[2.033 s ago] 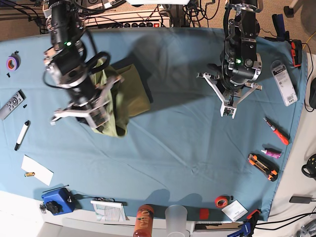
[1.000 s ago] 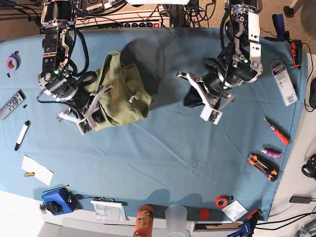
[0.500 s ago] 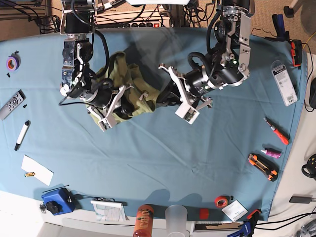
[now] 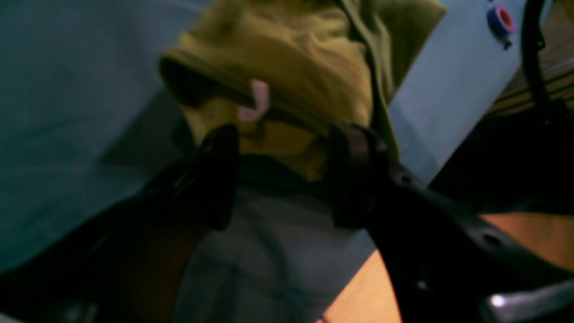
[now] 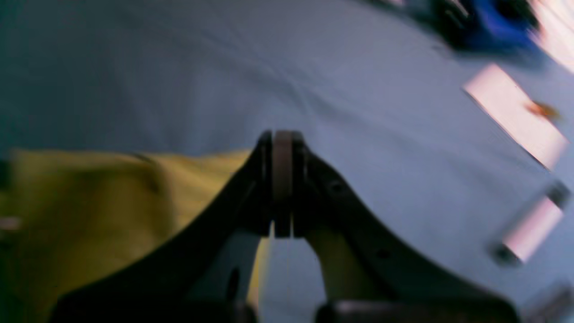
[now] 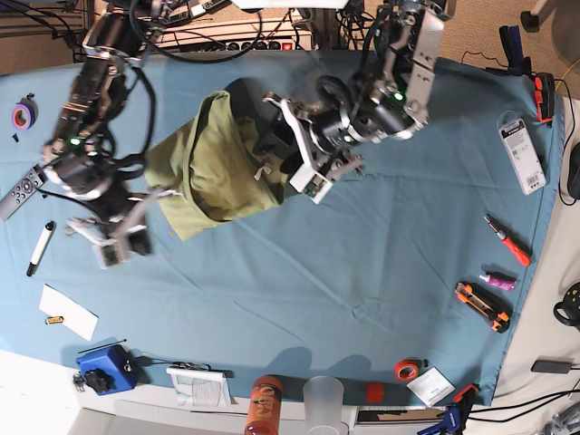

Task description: Layout the t-shirt on the table in an organized manner, then fold the t-shirt properly

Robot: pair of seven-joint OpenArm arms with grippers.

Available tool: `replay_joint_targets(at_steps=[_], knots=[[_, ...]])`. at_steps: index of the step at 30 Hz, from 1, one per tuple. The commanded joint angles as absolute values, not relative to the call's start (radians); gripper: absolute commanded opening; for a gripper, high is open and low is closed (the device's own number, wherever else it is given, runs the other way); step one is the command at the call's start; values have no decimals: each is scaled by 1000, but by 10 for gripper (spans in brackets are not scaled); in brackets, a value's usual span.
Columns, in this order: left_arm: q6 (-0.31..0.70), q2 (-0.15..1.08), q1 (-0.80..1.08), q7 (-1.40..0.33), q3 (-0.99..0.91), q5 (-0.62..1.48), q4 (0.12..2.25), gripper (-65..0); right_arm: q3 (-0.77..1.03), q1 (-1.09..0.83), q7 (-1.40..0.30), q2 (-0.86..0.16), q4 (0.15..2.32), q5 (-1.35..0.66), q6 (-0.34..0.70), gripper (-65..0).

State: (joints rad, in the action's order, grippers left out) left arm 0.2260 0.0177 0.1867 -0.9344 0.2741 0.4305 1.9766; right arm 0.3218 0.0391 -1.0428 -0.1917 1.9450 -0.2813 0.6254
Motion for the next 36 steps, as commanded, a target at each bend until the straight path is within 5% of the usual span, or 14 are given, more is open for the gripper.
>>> replay_joint_targets(at_steps=[1,11,23,36], knots=[[200,10,190,-901,296,436,1994,-324,349,49,-1022,-224,1962,-260,605,-650],[-35,-90,224,-864,350,431,1932,-324,420,-60,-1013,-383,1962,-186,548,-650],[-139,-154,193,-827,350,495,1794,-326,395,-103,-1016,-380,1910,-194,548,-650],[-191,-157,130,-812,350,545,1710,-329,111,-102,-951,-380,1758,-130,539,-650]])
